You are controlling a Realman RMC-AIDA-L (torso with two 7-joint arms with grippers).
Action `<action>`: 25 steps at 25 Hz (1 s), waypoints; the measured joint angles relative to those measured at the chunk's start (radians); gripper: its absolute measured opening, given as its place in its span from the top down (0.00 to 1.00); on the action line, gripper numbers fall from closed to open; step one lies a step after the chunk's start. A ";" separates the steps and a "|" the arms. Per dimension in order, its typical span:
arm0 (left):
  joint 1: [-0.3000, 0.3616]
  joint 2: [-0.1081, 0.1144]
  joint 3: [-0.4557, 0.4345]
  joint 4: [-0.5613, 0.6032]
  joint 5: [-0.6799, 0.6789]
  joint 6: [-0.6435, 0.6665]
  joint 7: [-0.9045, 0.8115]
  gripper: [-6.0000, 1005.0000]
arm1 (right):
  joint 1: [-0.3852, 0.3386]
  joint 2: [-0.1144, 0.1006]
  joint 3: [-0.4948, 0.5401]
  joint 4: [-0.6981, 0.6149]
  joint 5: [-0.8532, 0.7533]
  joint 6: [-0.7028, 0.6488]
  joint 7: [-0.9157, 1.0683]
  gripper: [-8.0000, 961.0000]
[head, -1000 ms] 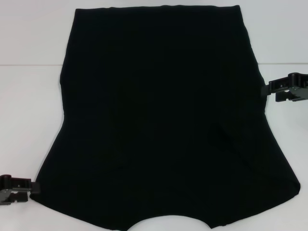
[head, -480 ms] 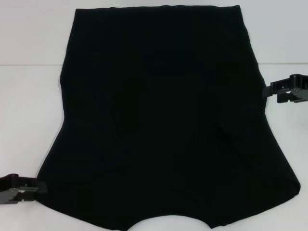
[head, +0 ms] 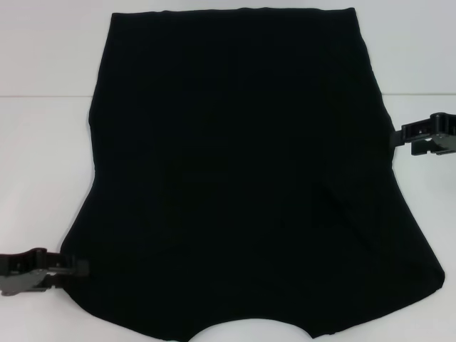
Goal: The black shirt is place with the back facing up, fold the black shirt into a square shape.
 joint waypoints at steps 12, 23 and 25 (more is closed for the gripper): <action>-0.022 -0.007 -0.007 -0.020 0.002 -0.025 -0.018 0.51 | -0.009 -0.002 -0.001 0.001 0.001 -0.006 -0.012 0.36; -0.026 0.001 0.000 -0.020 0.006 -0.023 -0.014 0.86 | -0.032 -0.011 -0.001 0.001 -0.001 -0.030 -0.014 0.36; -0.027 0.001 0.000 -0.021 0.006 -0.025 -0.014 0.93 | -0.034 -0.012 -0.001 0.001 -0.001 -0.036 -0.014 0.36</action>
